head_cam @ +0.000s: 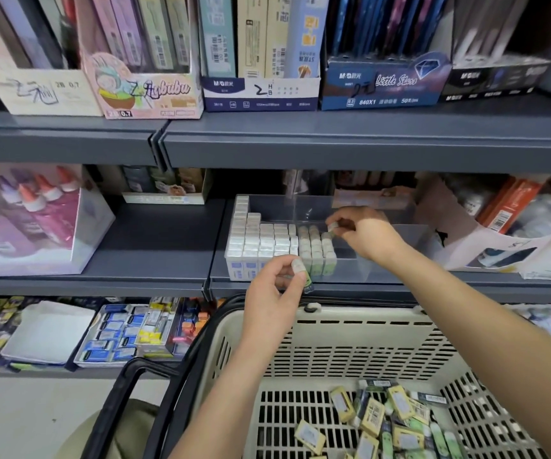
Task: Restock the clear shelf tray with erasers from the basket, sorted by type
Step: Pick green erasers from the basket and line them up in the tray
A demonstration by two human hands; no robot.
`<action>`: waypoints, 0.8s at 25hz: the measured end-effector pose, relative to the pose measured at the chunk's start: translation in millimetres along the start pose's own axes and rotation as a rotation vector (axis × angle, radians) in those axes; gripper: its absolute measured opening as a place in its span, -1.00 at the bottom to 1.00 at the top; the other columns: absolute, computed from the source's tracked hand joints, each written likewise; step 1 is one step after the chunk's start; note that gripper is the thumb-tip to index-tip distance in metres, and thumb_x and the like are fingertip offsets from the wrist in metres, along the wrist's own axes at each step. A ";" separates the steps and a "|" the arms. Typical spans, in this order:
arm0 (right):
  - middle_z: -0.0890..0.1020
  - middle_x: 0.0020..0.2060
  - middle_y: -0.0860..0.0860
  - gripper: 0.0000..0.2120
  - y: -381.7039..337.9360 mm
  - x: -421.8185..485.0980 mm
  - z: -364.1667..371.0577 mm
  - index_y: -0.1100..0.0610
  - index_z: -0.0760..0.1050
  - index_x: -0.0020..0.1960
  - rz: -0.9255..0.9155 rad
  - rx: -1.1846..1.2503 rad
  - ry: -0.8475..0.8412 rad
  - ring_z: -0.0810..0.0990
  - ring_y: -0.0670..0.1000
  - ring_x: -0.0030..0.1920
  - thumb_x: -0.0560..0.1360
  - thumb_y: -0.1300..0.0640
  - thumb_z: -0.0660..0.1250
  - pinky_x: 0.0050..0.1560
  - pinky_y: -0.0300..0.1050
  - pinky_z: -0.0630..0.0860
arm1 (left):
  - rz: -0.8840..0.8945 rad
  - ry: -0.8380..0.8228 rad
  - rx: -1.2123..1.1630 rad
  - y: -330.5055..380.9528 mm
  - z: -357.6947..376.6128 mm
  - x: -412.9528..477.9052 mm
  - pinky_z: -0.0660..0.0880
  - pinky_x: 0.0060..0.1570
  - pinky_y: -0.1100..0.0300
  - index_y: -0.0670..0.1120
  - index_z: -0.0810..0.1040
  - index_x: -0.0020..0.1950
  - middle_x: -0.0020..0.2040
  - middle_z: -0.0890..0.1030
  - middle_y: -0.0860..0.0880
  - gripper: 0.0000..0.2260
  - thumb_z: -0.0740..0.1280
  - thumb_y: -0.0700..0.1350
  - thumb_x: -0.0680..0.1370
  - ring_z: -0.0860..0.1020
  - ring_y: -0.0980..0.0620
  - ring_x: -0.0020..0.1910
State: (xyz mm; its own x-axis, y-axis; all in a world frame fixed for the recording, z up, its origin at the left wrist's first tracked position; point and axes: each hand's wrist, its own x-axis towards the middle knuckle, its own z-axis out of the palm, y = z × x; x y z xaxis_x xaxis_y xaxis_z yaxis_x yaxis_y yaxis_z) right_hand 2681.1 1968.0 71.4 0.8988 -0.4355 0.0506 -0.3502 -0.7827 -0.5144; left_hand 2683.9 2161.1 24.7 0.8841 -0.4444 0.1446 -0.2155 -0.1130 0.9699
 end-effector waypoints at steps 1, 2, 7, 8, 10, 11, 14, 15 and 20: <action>0.62 0.00 0.03 -0.76 -0.6 0.3 2.4 0.10 0.53 0.14 0.019 0.010 -0.018 0.58 0.04 0.01 0.53 0.28 0.23 0.05 -0.26 0.46 | -0.003 0.002 -0.002 -0.6 0.3 0.3 0.45 -0.14 0.46 0.12 0.53 -0.04 -0.16 0.62 0.11 -0.87 0.34 -0.13 0.51 0.56 0.20 -0.16; 0.61 0.01 0.07 -0.76 -1.4 0.5 4.8 0.13 0.49 0.15 0.030 0.008 -0.032 0.59 0.09 0.02 0.53 0.30 0.21 0.10 -0.14 0.50 | -0.004 0.005 -0.003 -1.3 0.7 0.7 0.45 -0.14 0.44 0.10 0.54 -0.03 -0.16 0.62 0.11 -0.88 0.34 -0.13 0.51 0.56 0.18 -0.16; 0.59 -0.01 0.17 -0.82 -7.5 2.0 9.4 0.12 0.40 0.06 0.025 -0.189 -0.101 0.55 0.19 -0.02 0.50 0.30 0.14 0.05 0.02 0.52 | 0.001 -0.001 0.006 -1.4 1.0 1.2 0.48 -0.13 0.39 0.14 0.53 -0.05 -0.15 0.63 0.08 -0.87 0.33 -0.11 0.52 0.58 0.17 -0.16; 0.59 -0.01 0.16 -0.81 -8.5 3.0 8.7 0.11 0.39 0.04 0.034 -0.197 -0.118 0.55 0.19 -0.03 0.50 0.31 0.13 0.03 0.01 0.53 | -0.002 -0.002 0.011 -1.3 0.7 1.3 0.48 -0.14 0.40 0.16 0.52 -0.06 -0.15 0.63 0.09 -0.87 0.33 -0.10 0.52 0.57 0.18 -0.16; 0.58 0.00 0.14 -0.81 -10.1 4.3 6.2 0.12 0.39 0.06 0.059 -0.203 -0.140 0.55 0.16 -0.02 0.49 0.31 0.14 0.02 -0.04 0.53 | -0.005 0.000 0.014 -0.8 0.0 1.1 0.47 -0.16 0.42 0.17 0.52 -0.06 -0.14 0.62 0.11 -0.86 0.33 -0.09 0.52 0.57 0.20 -0.16; 0.58 0.00 0.13 -0.81 -9.7 4.0 4.3 0.12 0.39 0.06 0.065 -0.193 -0.145 0.55 0.15 -0.01 0.50 0.31 0.15 0.01 -0.06 0.52 | -0.006 0.000 0.015 -0.5 -0.1 0.8 0.46 -0.16 0.44 0.18 0.52 -0.06 -0.14 0.62 0.12 -0.86 0.33 -0.09 0.52 0.56 0.22 -0.16; 0.59 -0.02 0.11 -0.84 -8.4 -1.8 -4.2 0.13 0.38 0.04 0.039 -0.110 -0.121 0.57 0.13 -0.01 0.50 0.31 0.17 -0.02 -0.12 0.50 | -0.001 -0.006 0.032 1.5 -0.5 0.8 0.43 -0.16 0.48 0.25 0.49 -0.07 -0.13 0.60 0.17 -0.80 0.34 -0.10 0.52 0.54 0.27 -0.14; 0.60 -0.04 0.11 -0.87 -7.2 -5.0 -7.0 0.13 0.39 0.02 0.013 -0.084 -0.106 0.58 0.11 -0.02 0.50 0.30 0.19 0.01 -0.11 0.51 | -0.001 -0.008 0.039 1.9 -0.8 0.9 0.42 -0.16 0.50 0.27 0.48 -0.07 -0.13 0.60 0.17 -0.77 0.34 -0.11 0.51 0.54 0.28 -0.14; 0.64 -0.31 -0.11 -0.92 -12.9 -39.1 -10.4 0.02 0.48 -0.14 -0.107 0.127 0.008 0.62 -0.14 -0.23 0.51 0.17 0.30 -0.04 -0.17 0.56 | -0.023 0.002 0.022 2.3 0.7 -0.6 0.39 -0.14 0.52 0.18 0.45 0.02 -0.16 0.60 0.13 -0.75 0.40 -0.12 0.47 0.53 0.30 -0.16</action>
State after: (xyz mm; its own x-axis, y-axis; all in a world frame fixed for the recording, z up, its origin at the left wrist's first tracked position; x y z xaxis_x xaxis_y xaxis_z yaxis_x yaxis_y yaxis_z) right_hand 2647.8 1990.4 85.0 0.9270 -0.3563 0.1172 -0.2160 -0.7626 -0.6097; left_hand 2682.5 2160.5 26.7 0.8896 -0.4398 0.1230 -0.2046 -0.1430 0.9684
